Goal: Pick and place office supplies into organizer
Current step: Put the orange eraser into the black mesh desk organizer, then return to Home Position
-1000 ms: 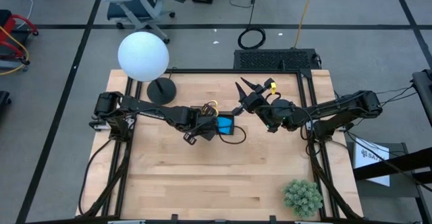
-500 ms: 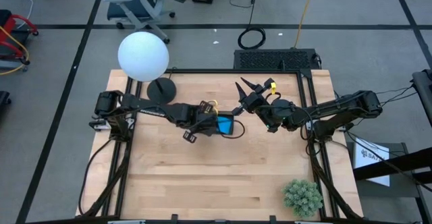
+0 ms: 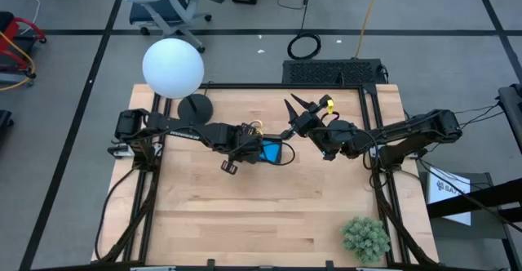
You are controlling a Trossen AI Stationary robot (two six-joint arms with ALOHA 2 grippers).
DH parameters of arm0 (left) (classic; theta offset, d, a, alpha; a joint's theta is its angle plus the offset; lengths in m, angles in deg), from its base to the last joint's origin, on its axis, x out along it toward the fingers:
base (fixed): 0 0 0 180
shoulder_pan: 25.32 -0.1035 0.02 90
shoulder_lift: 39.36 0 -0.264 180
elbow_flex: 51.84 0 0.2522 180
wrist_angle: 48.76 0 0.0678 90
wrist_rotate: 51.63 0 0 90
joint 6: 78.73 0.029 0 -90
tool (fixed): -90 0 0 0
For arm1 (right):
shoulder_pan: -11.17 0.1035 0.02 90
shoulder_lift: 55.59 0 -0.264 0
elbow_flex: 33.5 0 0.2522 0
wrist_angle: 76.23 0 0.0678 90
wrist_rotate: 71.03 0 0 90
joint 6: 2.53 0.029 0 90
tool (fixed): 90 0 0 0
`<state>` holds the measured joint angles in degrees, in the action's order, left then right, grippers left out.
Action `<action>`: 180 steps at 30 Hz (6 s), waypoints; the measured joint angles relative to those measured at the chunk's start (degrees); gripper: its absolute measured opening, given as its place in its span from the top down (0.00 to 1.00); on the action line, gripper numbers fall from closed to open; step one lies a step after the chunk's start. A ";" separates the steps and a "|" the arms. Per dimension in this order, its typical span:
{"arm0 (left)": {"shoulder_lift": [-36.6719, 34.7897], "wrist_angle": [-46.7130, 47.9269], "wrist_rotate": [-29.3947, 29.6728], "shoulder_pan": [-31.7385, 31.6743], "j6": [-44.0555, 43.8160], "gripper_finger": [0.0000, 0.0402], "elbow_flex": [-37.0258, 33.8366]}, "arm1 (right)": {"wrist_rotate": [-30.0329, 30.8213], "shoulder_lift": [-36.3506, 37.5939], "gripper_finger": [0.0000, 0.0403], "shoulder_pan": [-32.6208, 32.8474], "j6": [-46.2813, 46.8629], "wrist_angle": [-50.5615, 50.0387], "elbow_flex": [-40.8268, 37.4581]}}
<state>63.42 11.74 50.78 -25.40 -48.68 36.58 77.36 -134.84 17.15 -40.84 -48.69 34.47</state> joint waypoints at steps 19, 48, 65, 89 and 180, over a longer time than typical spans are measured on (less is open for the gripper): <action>0.00 -0.24 0.06 -0.02 -3.22 0.62 0.00 | 0.00 0.00 0.74 0.00 -0.01 0.01 0.00; 0.00 -8.59 -0.60 0.11 -29.85 0.62 0.00 | 0.00 0.01 0.74 0.00 0.01 0.01 0.00; -0.38 -11.68 -0.38 -0.44 -33.18 0.62 -0.02 | -0.02 0.02 0.74 0.00 0.02 0.02 0.00; -20.94 -11.21 1.26 1.01 -30.49 0.62 -0.01 | 7.41 6.46 0.74 7.67 7.17 1.29 0.04; -84.02 -27.39 -4.60 -1.51 -32.07 0.62 -37.52 | -49.57 69.08 0.74 -4.75 37.78 -16.54 -30.92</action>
<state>-20.60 -15.65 46.18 -26.90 -80.75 -0.94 27.79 -65.76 12.41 -3.06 -65.23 3.55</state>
